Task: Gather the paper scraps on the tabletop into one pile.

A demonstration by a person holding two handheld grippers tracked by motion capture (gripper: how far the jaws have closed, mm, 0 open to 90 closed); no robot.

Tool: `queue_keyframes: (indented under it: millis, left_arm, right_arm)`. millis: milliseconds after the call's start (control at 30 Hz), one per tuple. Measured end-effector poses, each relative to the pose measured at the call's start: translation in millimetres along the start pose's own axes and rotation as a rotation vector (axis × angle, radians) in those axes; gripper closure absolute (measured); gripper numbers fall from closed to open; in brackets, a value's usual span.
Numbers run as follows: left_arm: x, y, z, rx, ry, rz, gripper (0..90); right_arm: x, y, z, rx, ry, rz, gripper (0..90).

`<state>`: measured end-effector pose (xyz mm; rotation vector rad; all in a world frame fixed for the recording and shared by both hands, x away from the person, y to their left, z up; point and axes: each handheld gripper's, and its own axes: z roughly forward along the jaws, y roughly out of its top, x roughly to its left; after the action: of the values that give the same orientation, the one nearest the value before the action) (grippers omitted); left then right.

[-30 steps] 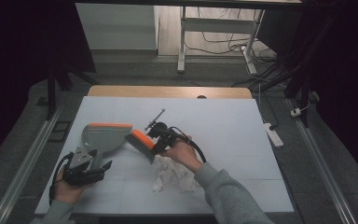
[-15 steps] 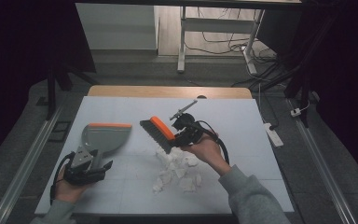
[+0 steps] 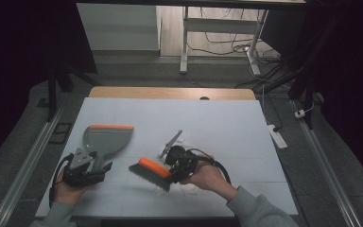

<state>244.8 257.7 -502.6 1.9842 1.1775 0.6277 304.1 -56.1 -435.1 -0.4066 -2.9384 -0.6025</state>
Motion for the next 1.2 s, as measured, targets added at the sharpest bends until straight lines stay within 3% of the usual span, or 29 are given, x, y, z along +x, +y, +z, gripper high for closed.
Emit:
queue_keyframes:
  millis: [133,200,367,433,567,667,733,833,933,1100,1200]
  left_arm:
    - [-0.3,-0.4,0.5,0.002,0.001,0.001,30.2]
    - [-0.6,-0.2,0.3,0.001,0.000,0.001,30.2]
    - [-0.6,-0.6,0.9,0.006,-0.001,0.005,30.2]
    - [-0.5,-0.8,1.5,0.006,0.000,0.002,30.2]
    - [-0.5,-0.8,1.8,0.008,-0.001,0.003,30.2]
    - [-0.6,-0.7,2.1,0.008,-0.001,0.004,30.2]
    - [-0.7,-0.7,2.8,0.011,-0.002,0.003,30.2]
    - [-1.9,-0.3,2.8,0.011,-0.001,0.007,30.2]
    - [-2.3,0.2,2.9,0.009,-0.003,0.010,30.2]
    - [-2.3,-0.2,3.5,0.011,-0.003,0.011,30.2]
    - [-1.8,-0.5,4.0,0.012,-0.003,0.009,30.2]
  right_arm:
    - [15.9,5.3,19.3,0.092,0.038,-0.074,70.6]
    - [16.5,7.6,26.8,0.131,0.011,-0.100,70.6]
    - [-9.7,6.1,25.4,0.150,-0.071,-0.046,70.5]
    - [-22.3,2.1,19.3,0.146,-0.133,-0.014,70.6]
    - [-43.2,-8.9,3.8,0.119,-0.193,0.059,70.6]
    - [-48.8,-16.5,-17.7,0.008,-0.108,0.097,70.6]
    - [-50.9,-18.4,-36.4,-0.072,-0.108,0.103,70.6]
    - [-64.1,-19.9,-61.1,-0.117,-0.197,0.130,70.6]
    - [-93.9,-20.8,-70.9,-0.115,-0.296,0.188,70.5]
    - [-141.3,-16.8,-51.6,-0.038,-0.432,0.200,70.6]
    - [-164.2,-11.1,-31.9,0.043,-0.470,0.174,70.6]
